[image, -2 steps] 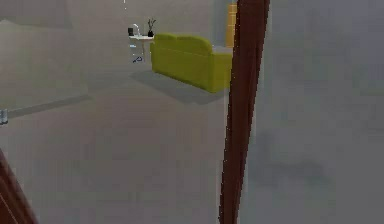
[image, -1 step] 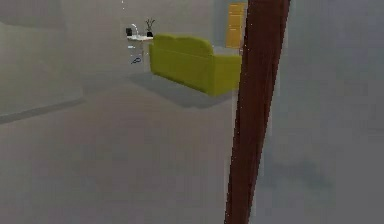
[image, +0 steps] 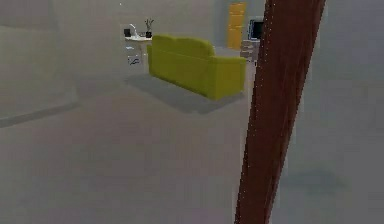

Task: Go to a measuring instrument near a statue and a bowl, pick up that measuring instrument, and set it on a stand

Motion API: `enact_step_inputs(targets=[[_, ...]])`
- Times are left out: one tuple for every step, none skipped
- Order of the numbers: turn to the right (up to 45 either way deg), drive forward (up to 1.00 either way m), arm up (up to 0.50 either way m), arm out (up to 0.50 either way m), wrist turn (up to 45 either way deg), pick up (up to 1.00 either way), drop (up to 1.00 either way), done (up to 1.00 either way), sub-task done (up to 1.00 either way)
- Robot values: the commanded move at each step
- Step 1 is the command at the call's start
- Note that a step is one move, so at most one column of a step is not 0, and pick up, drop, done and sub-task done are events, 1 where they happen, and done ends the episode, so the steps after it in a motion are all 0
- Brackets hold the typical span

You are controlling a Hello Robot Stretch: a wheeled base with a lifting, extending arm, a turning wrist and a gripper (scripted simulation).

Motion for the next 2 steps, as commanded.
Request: enact_step_inputs(targets=[[-21.0, 0.0, 0.0, 0.0, 0.0, 0.0, 0.0, 0.0, 0.0], [0.0, 0.45, 0.0, 0.0, 0.0, 0.0, 0.0, 0.0, 0.0]])
